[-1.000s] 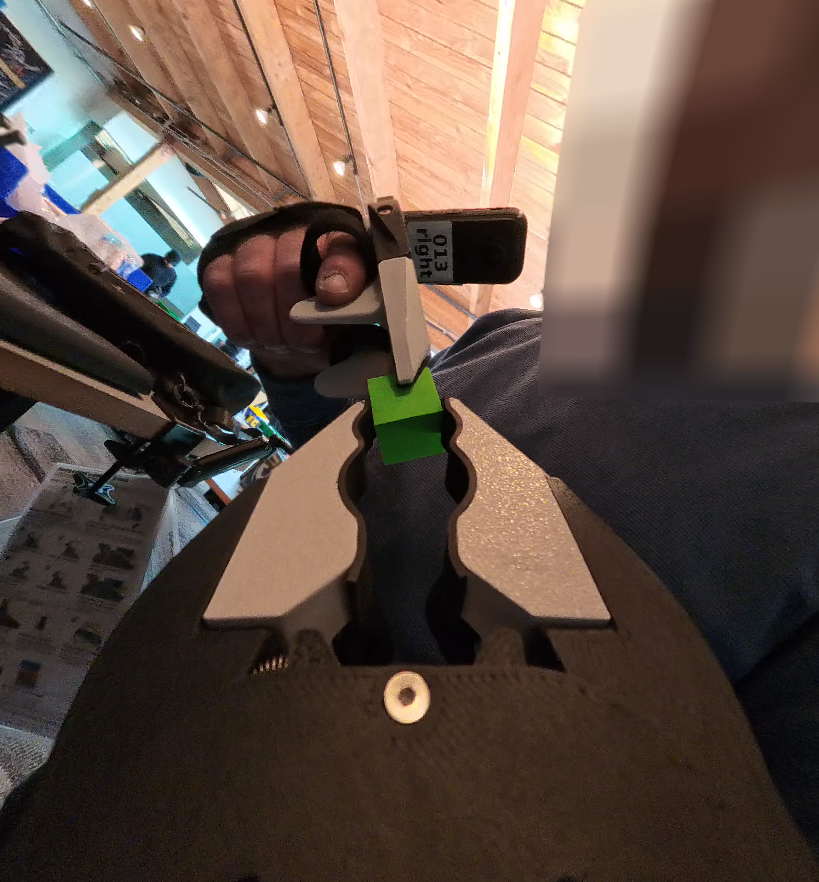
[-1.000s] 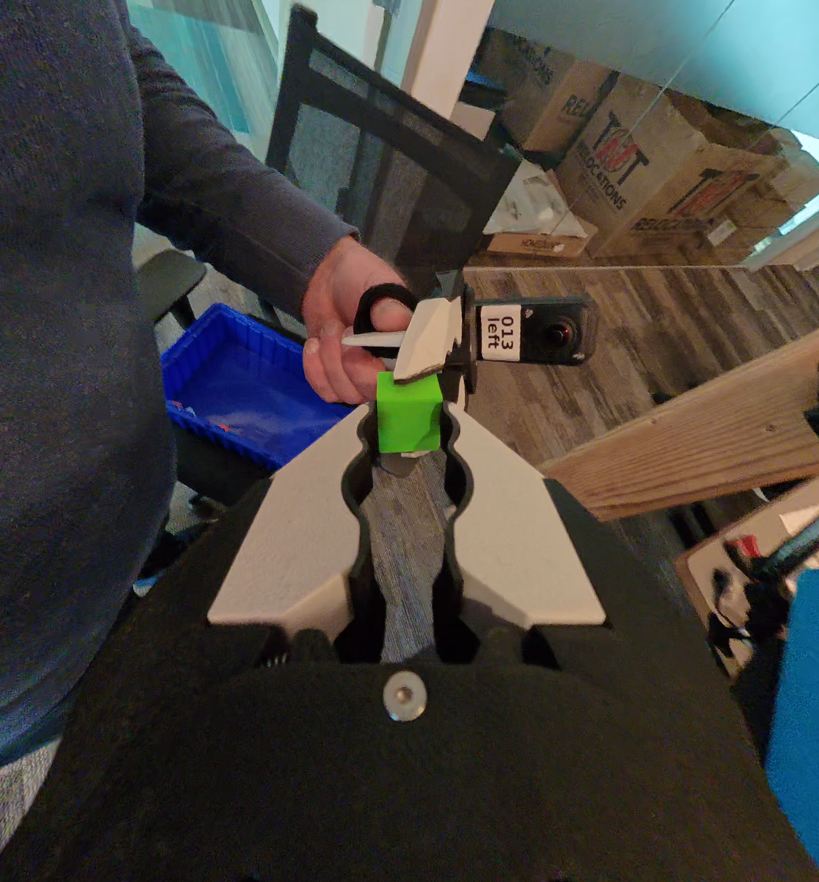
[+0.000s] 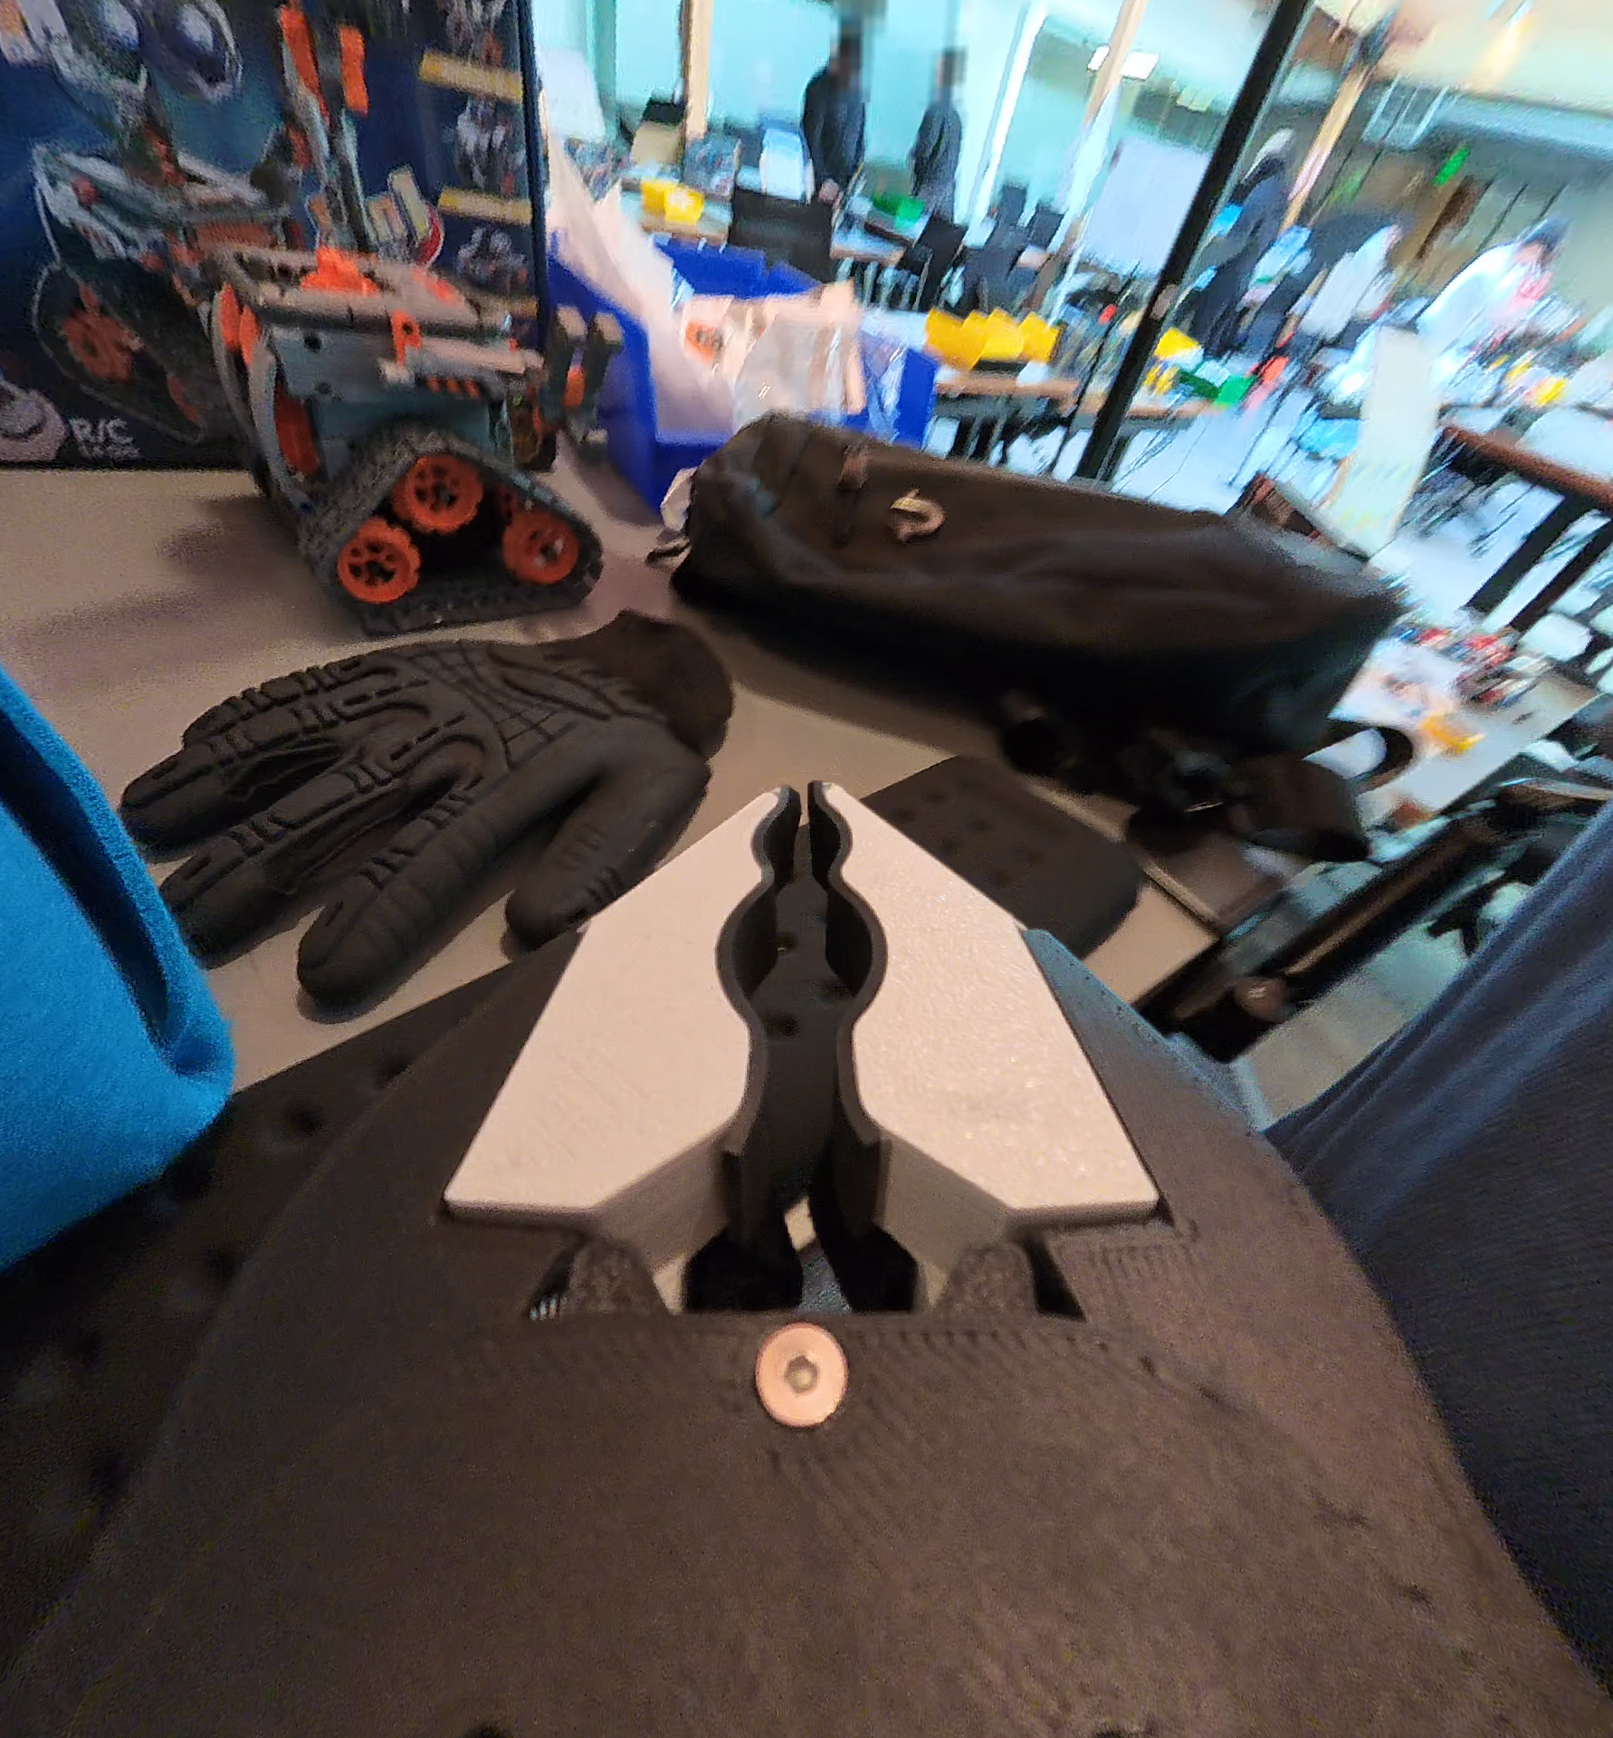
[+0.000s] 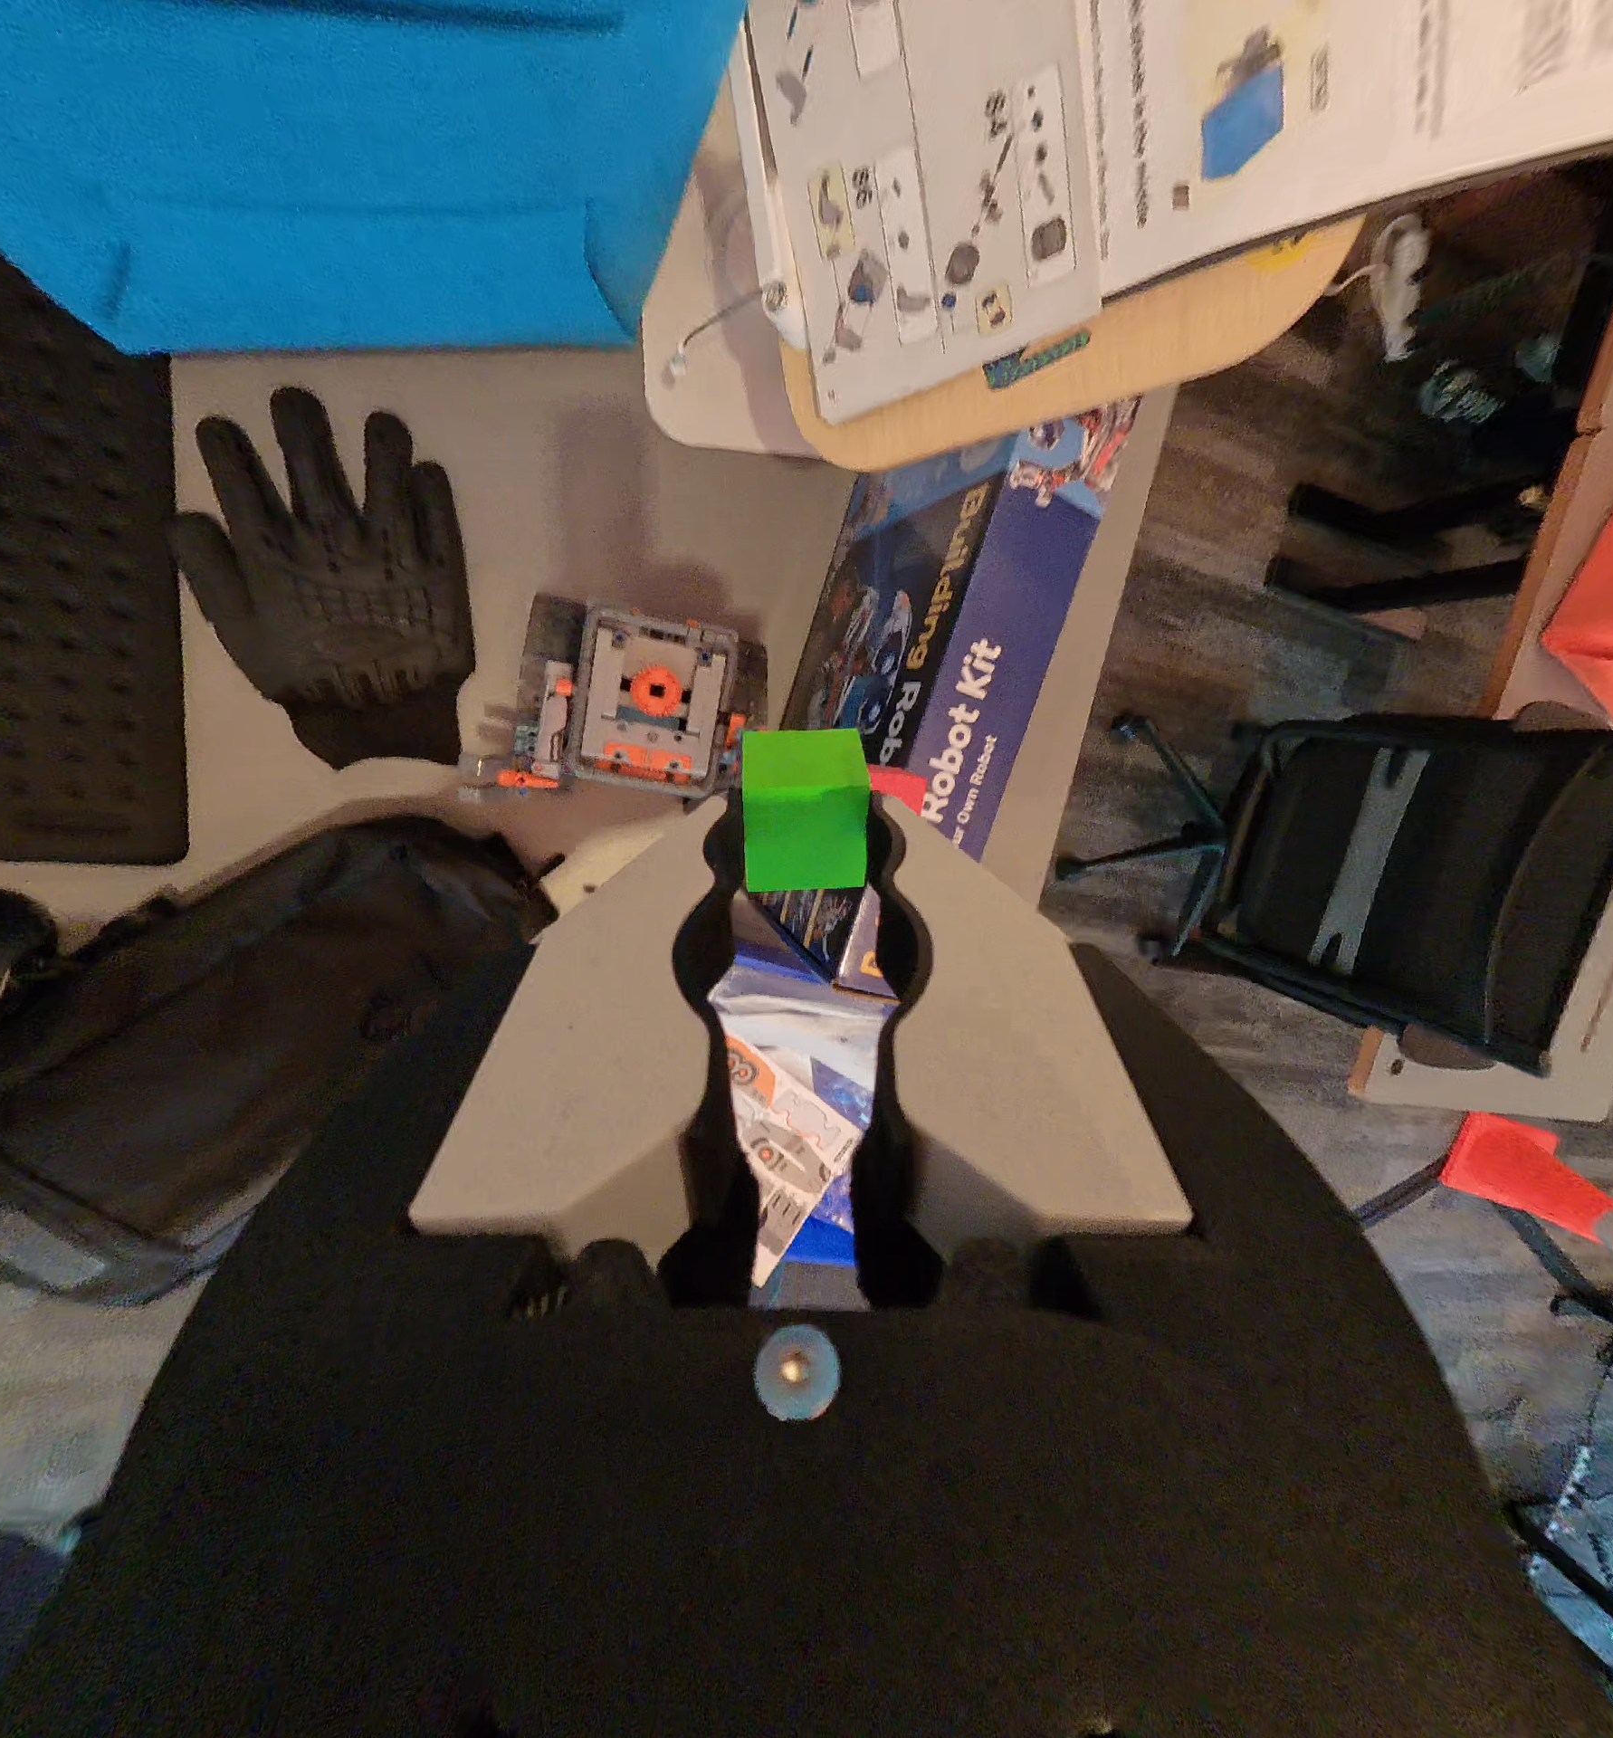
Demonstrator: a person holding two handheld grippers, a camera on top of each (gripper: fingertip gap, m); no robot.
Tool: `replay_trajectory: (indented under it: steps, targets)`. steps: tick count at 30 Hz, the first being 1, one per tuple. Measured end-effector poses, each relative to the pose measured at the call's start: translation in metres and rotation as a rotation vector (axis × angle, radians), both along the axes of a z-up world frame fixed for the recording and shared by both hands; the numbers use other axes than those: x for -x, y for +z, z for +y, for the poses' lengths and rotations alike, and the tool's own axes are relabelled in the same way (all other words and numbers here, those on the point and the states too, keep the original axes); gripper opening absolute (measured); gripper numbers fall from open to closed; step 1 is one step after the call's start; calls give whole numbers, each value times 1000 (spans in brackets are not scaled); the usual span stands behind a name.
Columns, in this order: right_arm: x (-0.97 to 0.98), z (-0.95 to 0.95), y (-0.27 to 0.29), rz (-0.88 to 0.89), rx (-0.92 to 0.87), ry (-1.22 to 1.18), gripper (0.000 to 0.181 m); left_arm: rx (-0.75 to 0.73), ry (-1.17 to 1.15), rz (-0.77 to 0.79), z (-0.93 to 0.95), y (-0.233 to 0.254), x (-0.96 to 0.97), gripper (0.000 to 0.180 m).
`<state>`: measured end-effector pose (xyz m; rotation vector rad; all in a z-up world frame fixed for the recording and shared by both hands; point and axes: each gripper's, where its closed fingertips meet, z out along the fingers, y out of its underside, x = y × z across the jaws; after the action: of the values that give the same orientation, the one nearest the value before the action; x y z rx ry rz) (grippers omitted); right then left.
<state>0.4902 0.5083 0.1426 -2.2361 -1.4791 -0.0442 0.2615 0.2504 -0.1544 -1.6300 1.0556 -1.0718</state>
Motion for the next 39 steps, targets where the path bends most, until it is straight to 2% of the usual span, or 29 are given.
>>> replay_trajectory:
  steps: [8, 22, 29, 39]
  targets:
    - [-20, 21, -22, -114, 165, 18, 24, 42, 8, 49, 12, -25, -15, 2]
    - [-29, 31, -39, -269, 267, 31, 24, 79, -13, 49, 17, -36, -31, 3]
    - [-24, 31, -41, -253, 298, 41, 24, 81, -15, 49, 18, -36, -33, 3]
    - [-24, 34, -36, -194, 267, 44, 39, 86, -15, 48, 18, -36, -33, 3]
